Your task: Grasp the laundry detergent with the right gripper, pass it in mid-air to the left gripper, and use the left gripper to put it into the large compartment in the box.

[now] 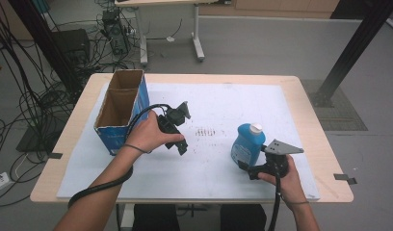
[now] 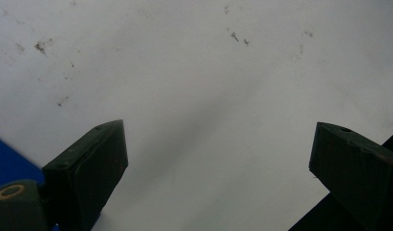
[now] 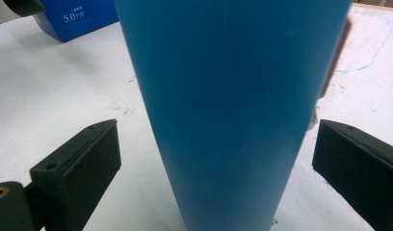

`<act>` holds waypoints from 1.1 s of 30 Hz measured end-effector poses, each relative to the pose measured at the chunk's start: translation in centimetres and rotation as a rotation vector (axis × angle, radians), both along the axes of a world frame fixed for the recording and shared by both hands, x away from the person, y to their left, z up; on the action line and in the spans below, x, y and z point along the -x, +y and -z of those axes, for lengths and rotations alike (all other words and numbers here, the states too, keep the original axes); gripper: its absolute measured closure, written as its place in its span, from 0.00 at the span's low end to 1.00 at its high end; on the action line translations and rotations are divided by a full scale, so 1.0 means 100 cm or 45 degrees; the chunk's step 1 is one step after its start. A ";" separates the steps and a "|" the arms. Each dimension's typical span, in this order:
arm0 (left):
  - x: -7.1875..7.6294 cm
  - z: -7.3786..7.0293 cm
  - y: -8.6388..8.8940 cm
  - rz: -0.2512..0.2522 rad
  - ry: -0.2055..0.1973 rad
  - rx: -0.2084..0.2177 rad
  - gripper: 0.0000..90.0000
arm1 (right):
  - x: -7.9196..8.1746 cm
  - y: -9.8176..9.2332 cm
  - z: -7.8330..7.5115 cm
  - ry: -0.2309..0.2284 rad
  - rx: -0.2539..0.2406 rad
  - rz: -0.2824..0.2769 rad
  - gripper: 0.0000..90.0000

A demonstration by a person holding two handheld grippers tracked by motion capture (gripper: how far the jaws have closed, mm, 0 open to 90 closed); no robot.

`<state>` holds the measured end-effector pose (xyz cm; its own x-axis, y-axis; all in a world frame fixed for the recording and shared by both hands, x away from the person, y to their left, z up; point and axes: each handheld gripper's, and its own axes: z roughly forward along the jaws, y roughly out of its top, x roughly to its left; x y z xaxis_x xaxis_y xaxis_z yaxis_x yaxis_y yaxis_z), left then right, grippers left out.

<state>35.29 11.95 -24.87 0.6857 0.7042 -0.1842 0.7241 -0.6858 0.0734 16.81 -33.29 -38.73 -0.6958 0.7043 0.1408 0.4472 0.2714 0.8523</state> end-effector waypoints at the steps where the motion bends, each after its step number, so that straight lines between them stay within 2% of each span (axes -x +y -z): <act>1: 0.000 0.000 0.001 -0.005 0.004 0.002 0.07 | 0.000 0.000 0.000 0.001 -0.001 0.000 0.03; 33: 0.000 0.002 -0.001 -0.015 0.006 -0.002 0.07 | 0.000 0.000 0.001 -0.007 -0.010 0.002 0.03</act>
<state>35.33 11.85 -25.05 0.6764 0.7127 -0.1858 0.7325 -0.6772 0.0690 16.85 -33.33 -38.80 -0.6956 0.7042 0.1425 0.4428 0.2640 0.8569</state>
